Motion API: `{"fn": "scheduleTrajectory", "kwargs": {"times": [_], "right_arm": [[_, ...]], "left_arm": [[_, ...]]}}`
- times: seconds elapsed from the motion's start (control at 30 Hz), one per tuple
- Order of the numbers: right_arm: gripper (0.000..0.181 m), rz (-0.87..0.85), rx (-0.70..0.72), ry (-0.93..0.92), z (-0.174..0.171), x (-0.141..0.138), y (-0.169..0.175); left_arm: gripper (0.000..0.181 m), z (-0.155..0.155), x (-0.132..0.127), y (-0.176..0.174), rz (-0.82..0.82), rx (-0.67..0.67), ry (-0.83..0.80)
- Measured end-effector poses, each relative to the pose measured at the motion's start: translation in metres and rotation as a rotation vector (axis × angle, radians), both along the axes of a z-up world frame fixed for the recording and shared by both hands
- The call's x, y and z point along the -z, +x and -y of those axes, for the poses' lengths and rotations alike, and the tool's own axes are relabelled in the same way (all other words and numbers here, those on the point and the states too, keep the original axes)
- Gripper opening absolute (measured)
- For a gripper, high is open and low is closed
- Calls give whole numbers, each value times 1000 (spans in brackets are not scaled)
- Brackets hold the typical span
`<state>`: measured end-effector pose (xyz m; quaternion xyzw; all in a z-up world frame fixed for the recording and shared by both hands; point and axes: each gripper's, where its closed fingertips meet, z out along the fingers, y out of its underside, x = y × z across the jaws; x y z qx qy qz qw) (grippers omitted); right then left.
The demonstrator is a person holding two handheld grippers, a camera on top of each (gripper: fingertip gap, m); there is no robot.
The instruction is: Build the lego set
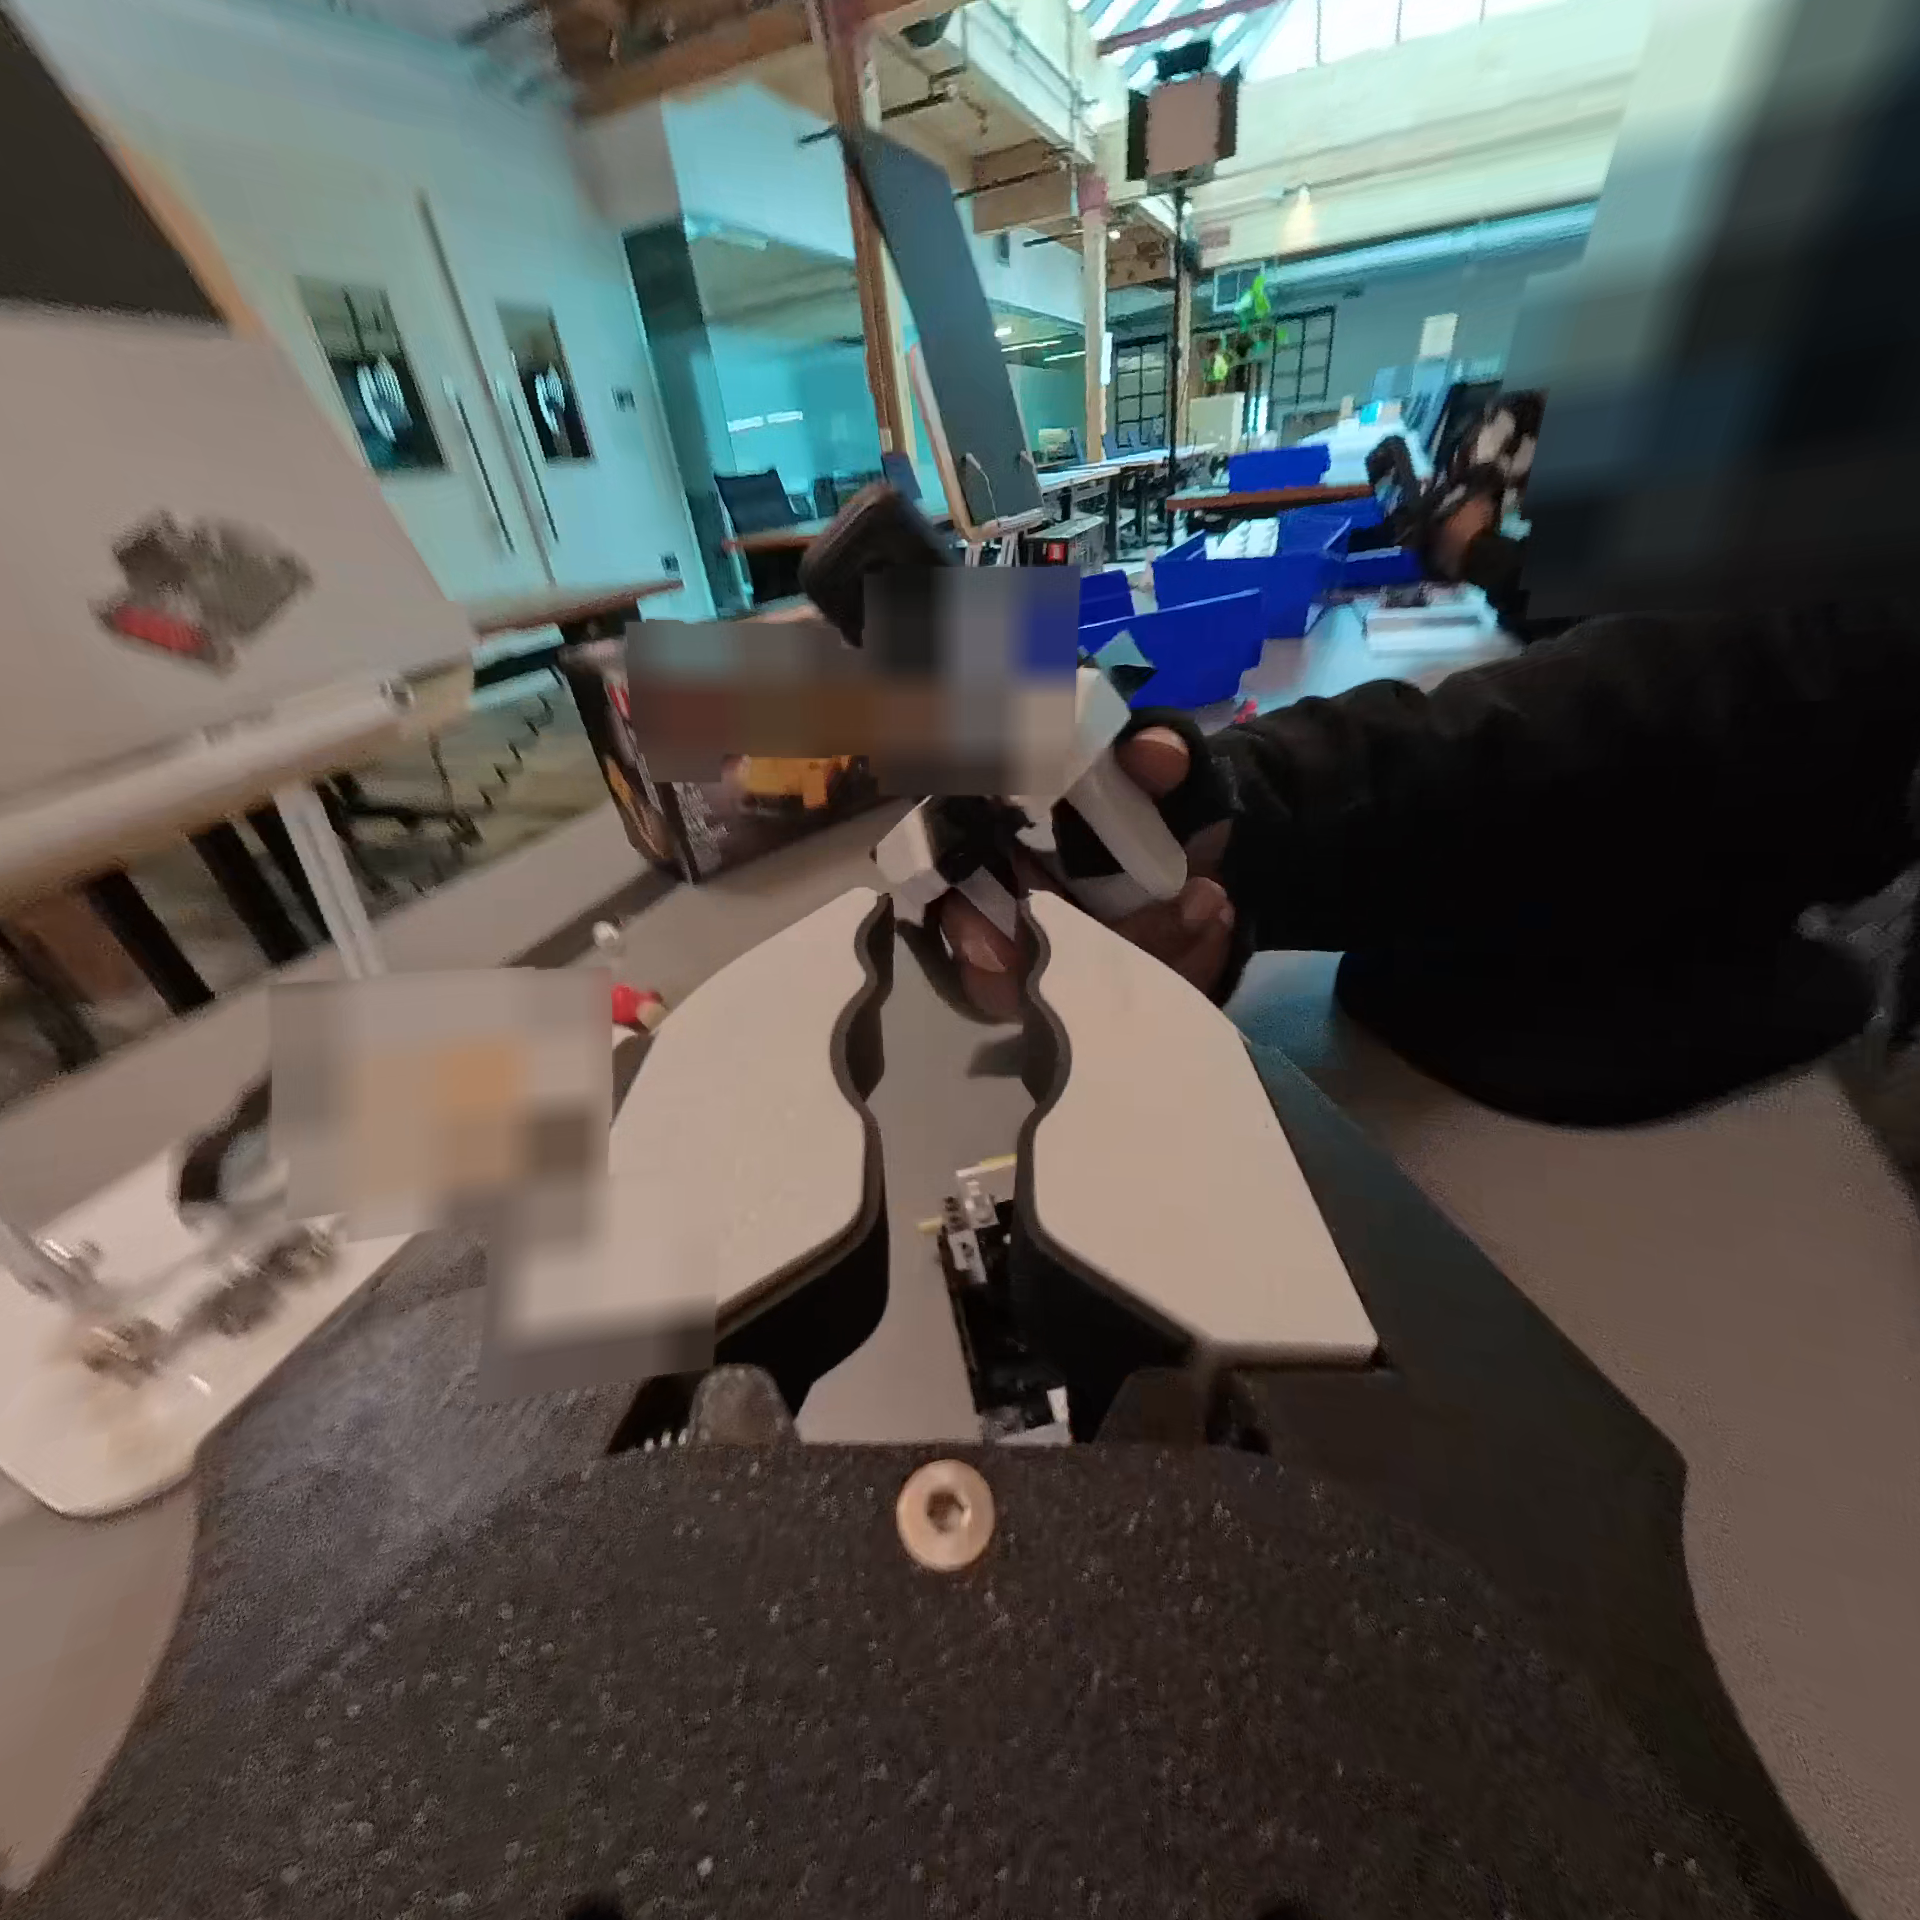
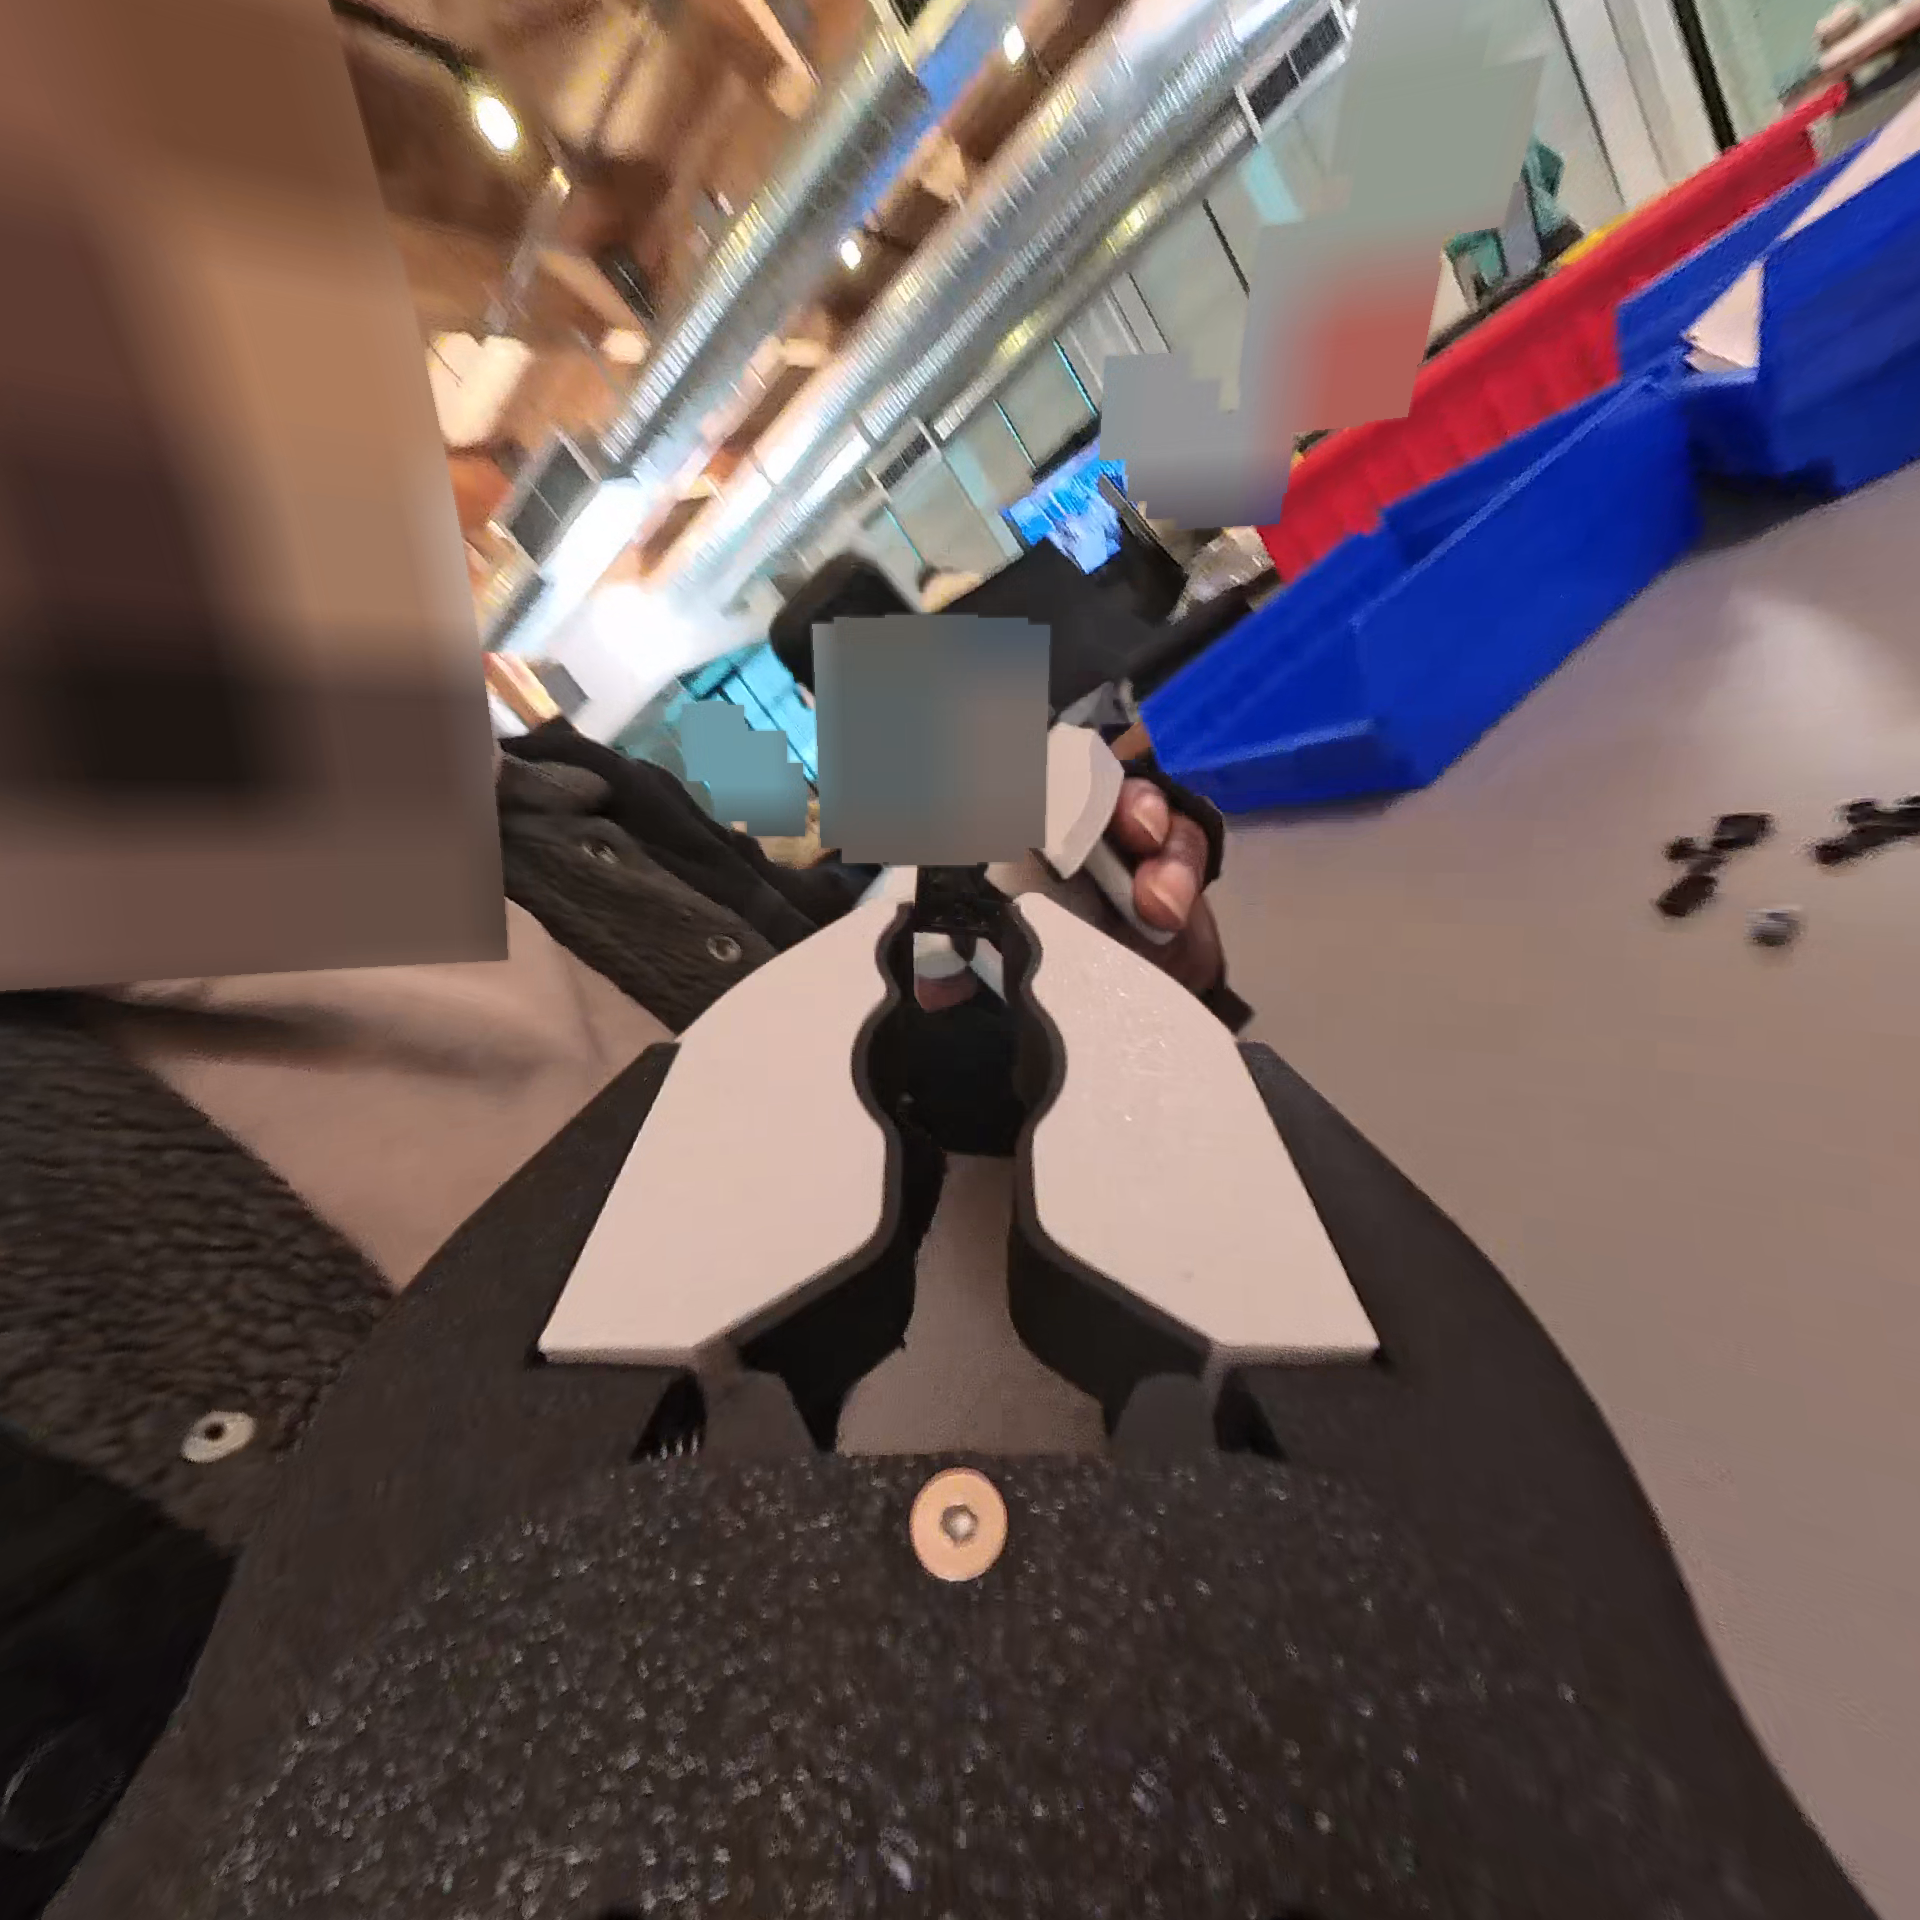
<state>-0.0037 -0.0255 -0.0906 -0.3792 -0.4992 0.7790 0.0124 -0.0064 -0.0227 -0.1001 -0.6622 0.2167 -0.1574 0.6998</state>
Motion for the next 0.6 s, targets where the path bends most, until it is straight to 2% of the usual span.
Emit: {"fn": "scheduleTrajectory", "kwargs": {"times": [0.1,0.23,0.33,0.53,0.6], "right_arm": [[16,-24,-12,-120,6,-11,5],[16,-16,-46,-158,19,-12,7],[16,-1,-75,-202,27,-9,6],[16,30,-82,-226,22,-1,4],[26,57,-56,-180,15,4,2]], "left_arm": [[24,8,-9,14,-152,-19,120],[24,11,-17,17,-219,-70,182],[17,13,-18,16,-251,-82,198],[16,10,-10,13,-324,-109,169],[16,8,-6,10,-336,-115,138]]}}
